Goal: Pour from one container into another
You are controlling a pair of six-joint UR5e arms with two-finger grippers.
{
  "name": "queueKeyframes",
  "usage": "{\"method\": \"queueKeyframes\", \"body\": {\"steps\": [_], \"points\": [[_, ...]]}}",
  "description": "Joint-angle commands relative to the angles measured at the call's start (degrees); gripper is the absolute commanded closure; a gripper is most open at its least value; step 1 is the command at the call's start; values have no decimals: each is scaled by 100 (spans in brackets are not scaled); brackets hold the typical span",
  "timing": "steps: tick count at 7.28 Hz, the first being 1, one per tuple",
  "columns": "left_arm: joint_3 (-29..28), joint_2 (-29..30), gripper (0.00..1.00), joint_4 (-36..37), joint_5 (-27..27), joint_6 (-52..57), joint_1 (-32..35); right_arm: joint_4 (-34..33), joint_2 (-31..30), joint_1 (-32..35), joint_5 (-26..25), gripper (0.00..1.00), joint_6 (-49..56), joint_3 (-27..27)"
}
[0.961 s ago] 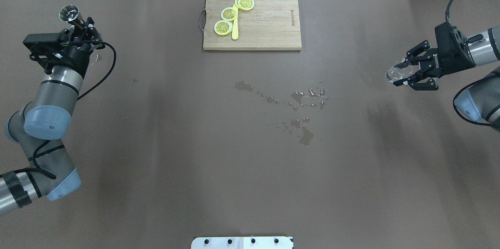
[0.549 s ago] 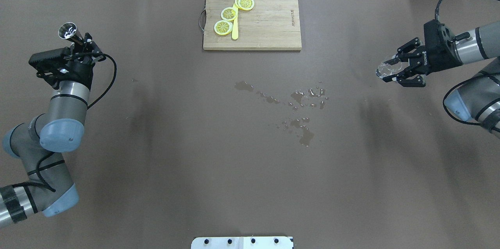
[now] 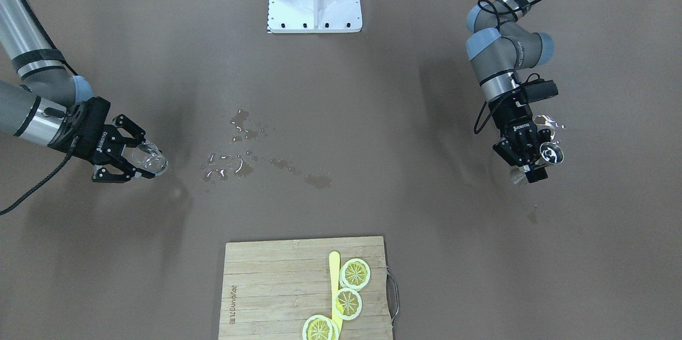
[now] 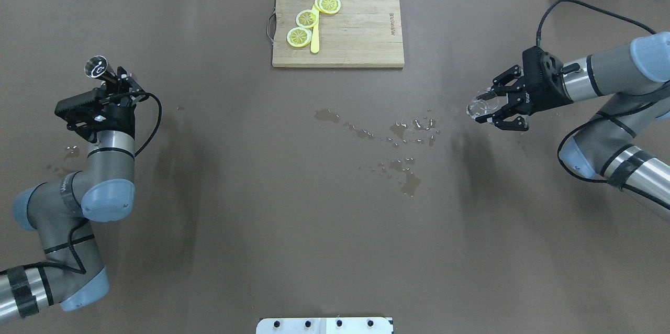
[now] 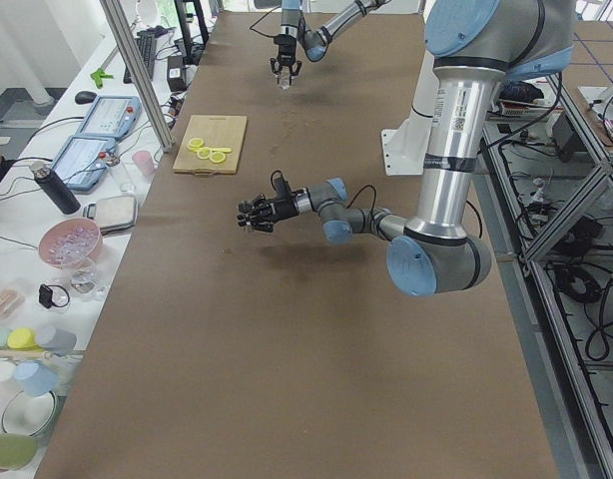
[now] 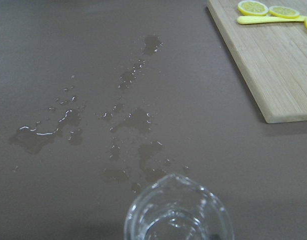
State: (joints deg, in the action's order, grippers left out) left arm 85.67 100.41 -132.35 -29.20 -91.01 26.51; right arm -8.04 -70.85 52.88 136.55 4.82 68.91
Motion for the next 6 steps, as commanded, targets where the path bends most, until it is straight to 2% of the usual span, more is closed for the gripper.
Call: {"method": "queueKeyframes", "body": {"steps": [1,4,6], "points": [[-24,40,100,446,221,-435,-251,4,220,-190,-163,100,10,-211],[-94,40,100,999,327,-426,-313,4,256,-357,-304,100,10,-325],[-243,40,100,1010,336,-435,-304,4,239,-489,-305,100,45,-361]]}}
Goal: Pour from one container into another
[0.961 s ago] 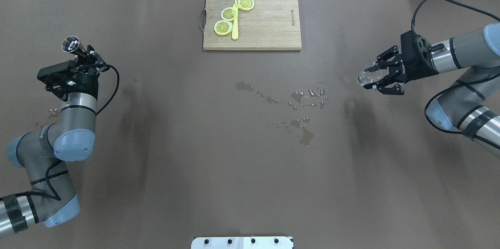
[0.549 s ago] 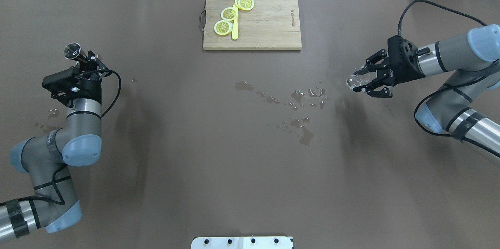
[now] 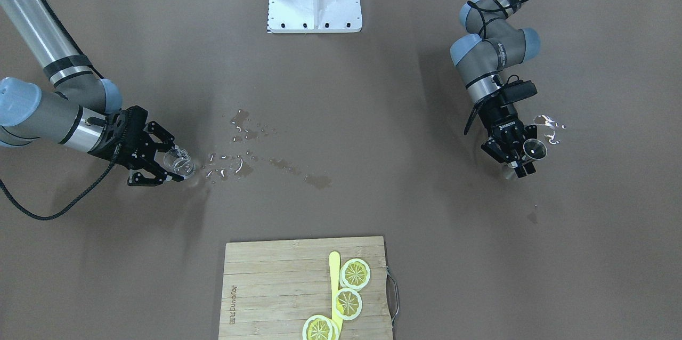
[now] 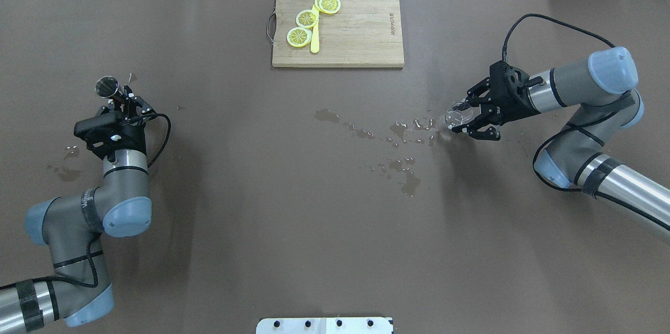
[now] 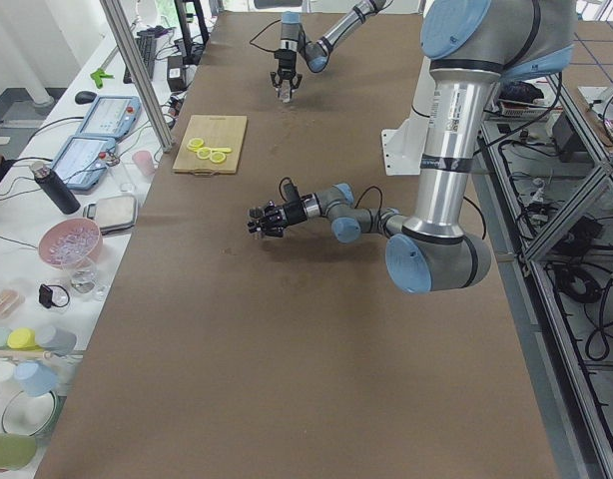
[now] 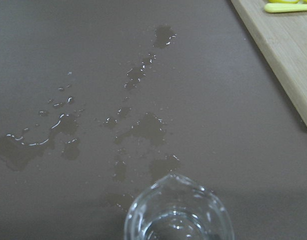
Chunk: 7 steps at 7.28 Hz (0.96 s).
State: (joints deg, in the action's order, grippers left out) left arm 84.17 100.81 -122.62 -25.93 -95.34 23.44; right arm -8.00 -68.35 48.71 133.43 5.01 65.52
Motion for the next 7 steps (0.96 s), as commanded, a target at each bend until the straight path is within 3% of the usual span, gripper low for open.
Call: {"method": "queueKeyframes", "body": {"steps": [1,4,6,7], "points": [[-111,-17,100,27,9,-3,-6,0,-12,-124,8,100,35,-48],[-76,-44,96,10,0,-90,2,9,-12,-151,8,100,44,-75],[-50,-44,72,10,0,-90,2,9,-38,-151,8,99,44,-75],[-58,-35,60,1,-9,-90,2,9,-38,-151,8,72,44,-75]]}}
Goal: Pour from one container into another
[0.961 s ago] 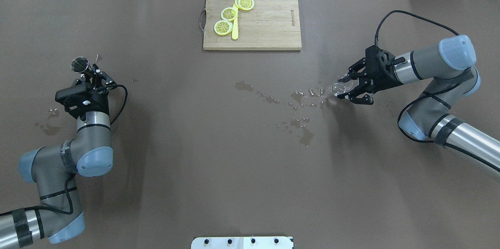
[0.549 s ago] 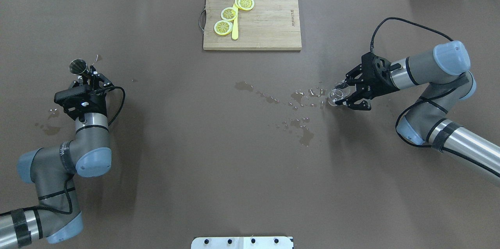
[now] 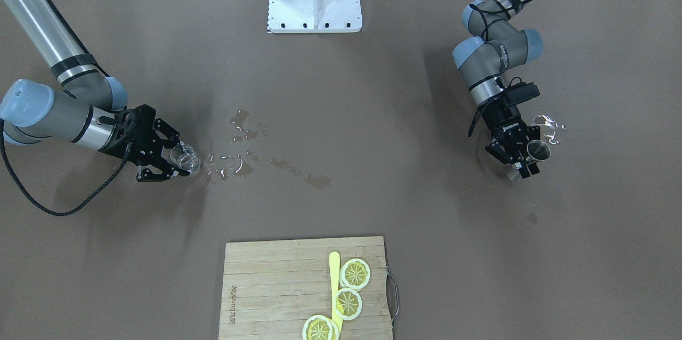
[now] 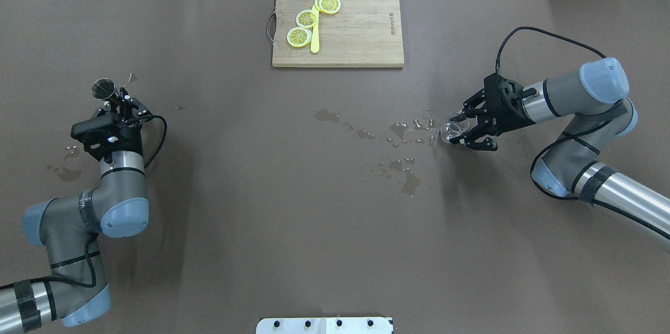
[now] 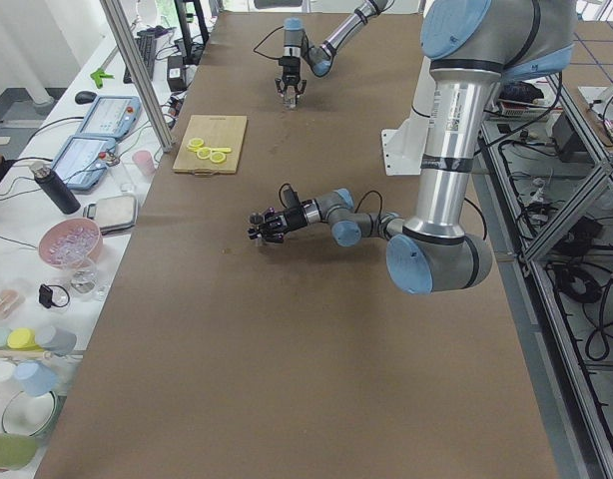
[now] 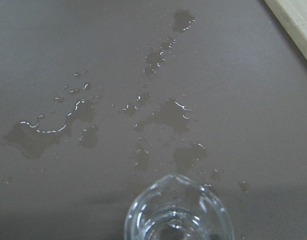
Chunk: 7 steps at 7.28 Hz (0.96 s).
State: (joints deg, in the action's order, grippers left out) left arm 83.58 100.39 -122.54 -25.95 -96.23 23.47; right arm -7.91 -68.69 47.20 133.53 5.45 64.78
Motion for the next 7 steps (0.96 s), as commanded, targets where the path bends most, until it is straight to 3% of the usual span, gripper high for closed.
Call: {"method": "queueKeyframes", "body": {"steps": [1,2,3,5,6,7], "points": [[9,-2,57,-7,-7,-1,0,0,5,-1,-2,54,0,8],[-8,-2,53,-7,-7,-1,0,0,23,-1,-11,32,0,8],[-43,7,51,-7,-7,-1,-9,0,23,-1,-2,1,-9,8],[-52,-2,46,-7,-7,-1,-9,0,5,-1,6,1,-18,8],[-44,-2,13,-7,2,-1,-9,0,14,-1,6,1,-18,17],[26,-11,1,-7,11,7,-18,9,5,-1,15,1,-26,26]]}}
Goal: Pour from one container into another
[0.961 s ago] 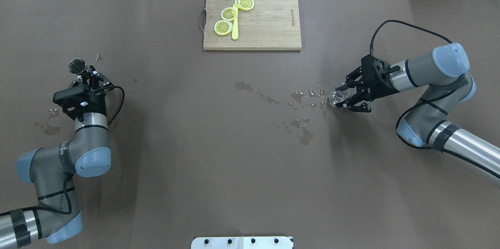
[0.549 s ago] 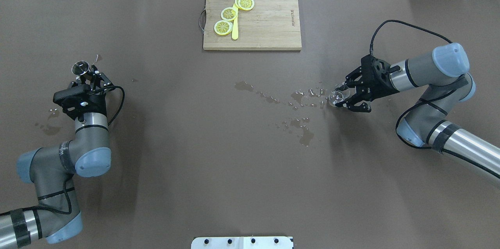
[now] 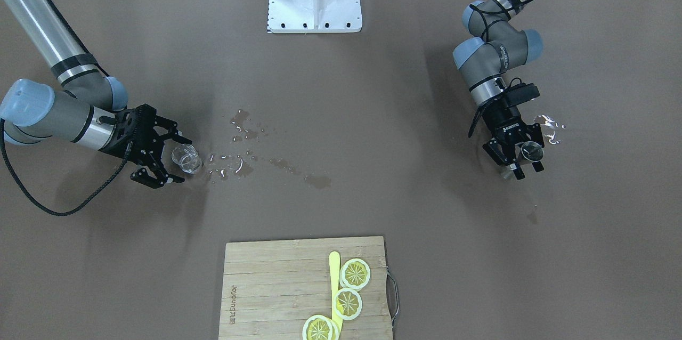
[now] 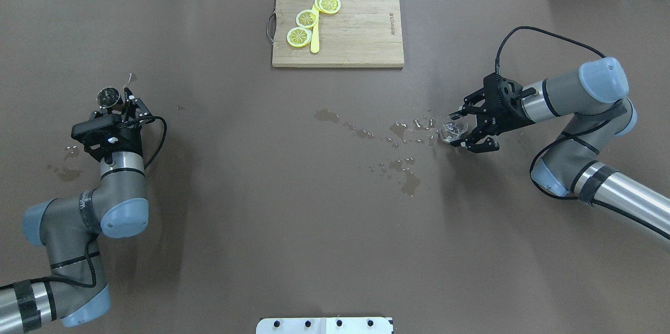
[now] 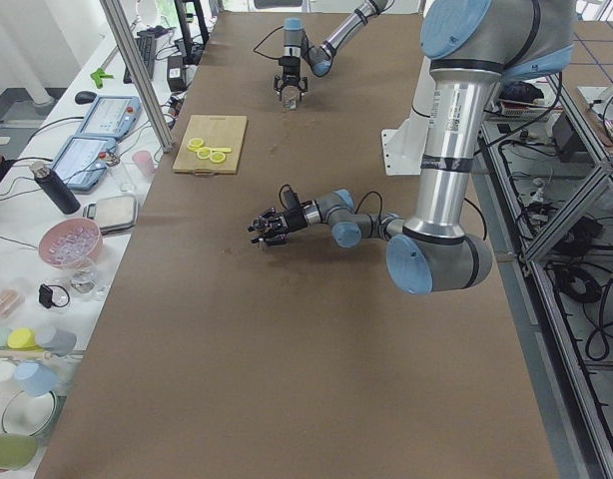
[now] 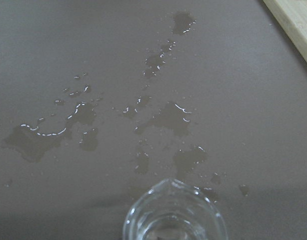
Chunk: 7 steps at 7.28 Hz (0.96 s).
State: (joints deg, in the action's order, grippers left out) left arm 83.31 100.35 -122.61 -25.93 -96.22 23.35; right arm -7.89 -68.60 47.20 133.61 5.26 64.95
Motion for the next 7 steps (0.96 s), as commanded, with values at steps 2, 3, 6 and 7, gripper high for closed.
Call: {"method": "queueKeyframes", "body": {"steps": [2,3,6,7], "points": [[184,-24,1,9,62,24,-155,-2,-4,9,51,0,-42,44],[229,-59,1,26,80,33,-225,-2,-4,17,103,0,-42,70],[701,-470,1,26,317,42,-480,-2,4,114,314,0,-277,193],[965,-707,1,35,317,51,-541,-2,13,175,402,0,-288,211]]}}
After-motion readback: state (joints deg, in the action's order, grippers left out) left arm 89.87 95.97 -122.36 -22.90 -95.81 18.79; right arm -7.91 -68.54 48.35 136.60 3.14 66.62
